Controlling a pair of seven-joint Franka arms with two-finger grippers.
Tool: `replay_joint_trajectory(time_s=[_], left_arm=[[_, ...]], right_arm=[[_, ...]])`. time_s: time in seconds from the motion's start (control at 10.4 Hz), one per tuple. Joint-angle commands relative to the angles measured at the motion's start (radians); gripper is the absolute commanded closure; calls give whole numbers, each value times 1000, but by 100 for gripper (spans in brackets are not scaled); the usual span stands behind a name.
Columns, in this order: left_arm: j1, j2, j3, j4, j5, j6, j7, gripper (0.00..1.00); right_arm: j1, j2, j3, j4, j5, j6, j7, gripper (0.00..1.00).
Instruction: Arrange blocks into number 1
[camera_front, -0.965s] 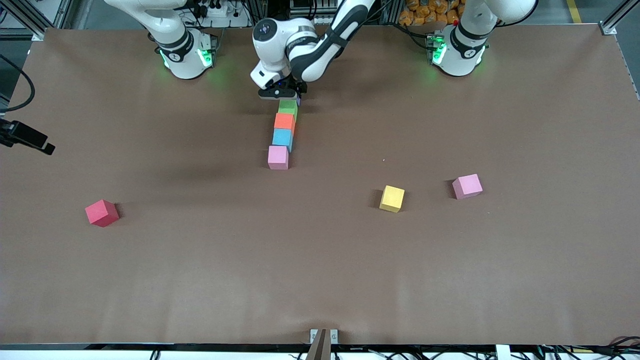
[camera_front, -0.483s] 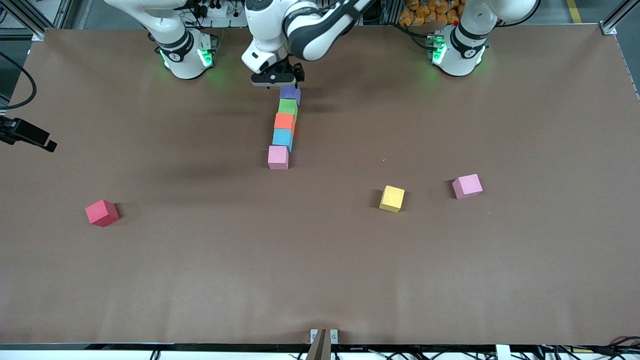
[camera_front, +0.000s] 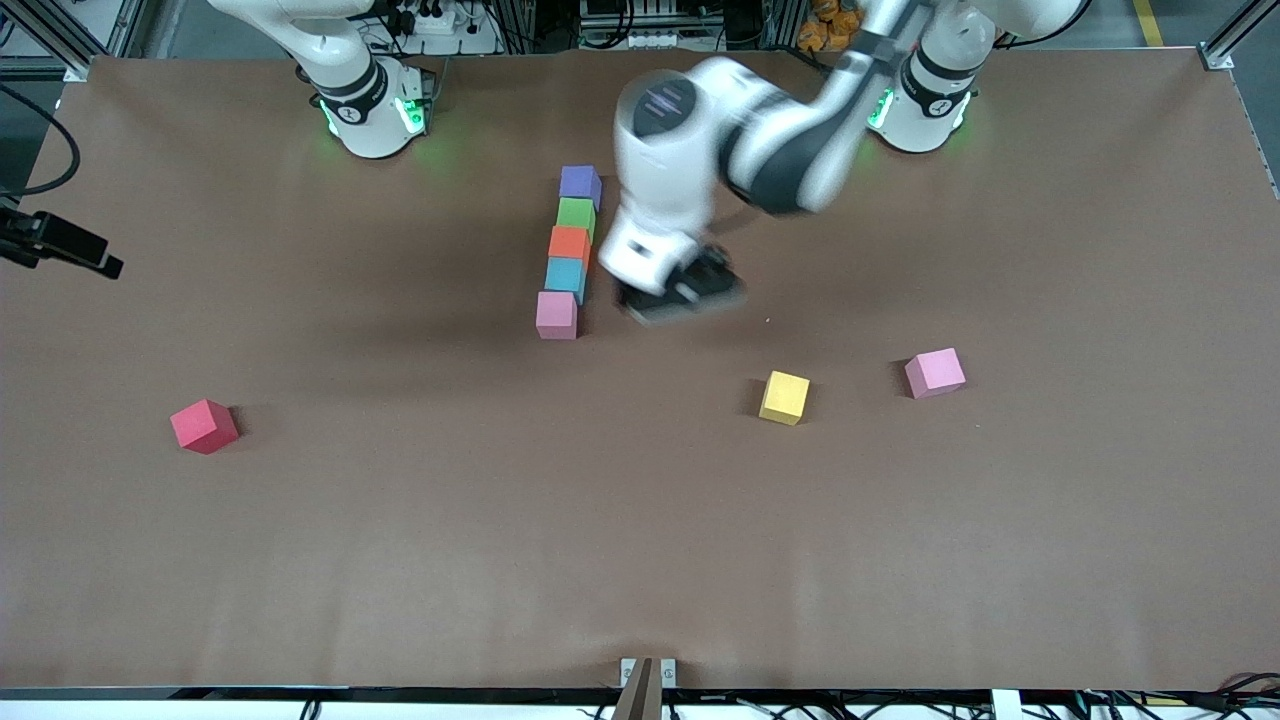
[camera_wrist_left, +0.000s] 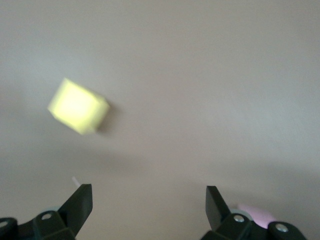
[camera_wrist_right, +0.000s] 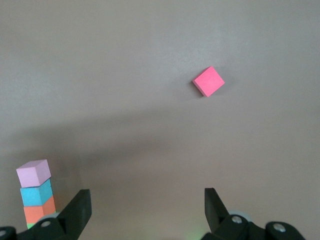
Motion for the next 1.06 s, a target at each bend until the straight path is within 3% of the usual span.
replay_joint_trajectory(time_s=[0.0, 0.29, 0.68, 0.97], left_arm=[[159, 0, -6, 60, 21, -56, 151, 0], [334, -53, -15, 53, 6, -91, 337, 0], [401, -133, -13, 59, 8, -272, 547, 0], [512, -281, -49, 50, -3, -374, 708, 0]], right_arm=[[4, -4, -1, 15, 3, -28, -11, 0], [2, -4, -1, 15, 4, -29, -11, 0], [2, -2, -1, 15, 4, -29, -11, 0], [2, -1, -1, 15, 4, -28, -11, 0]])
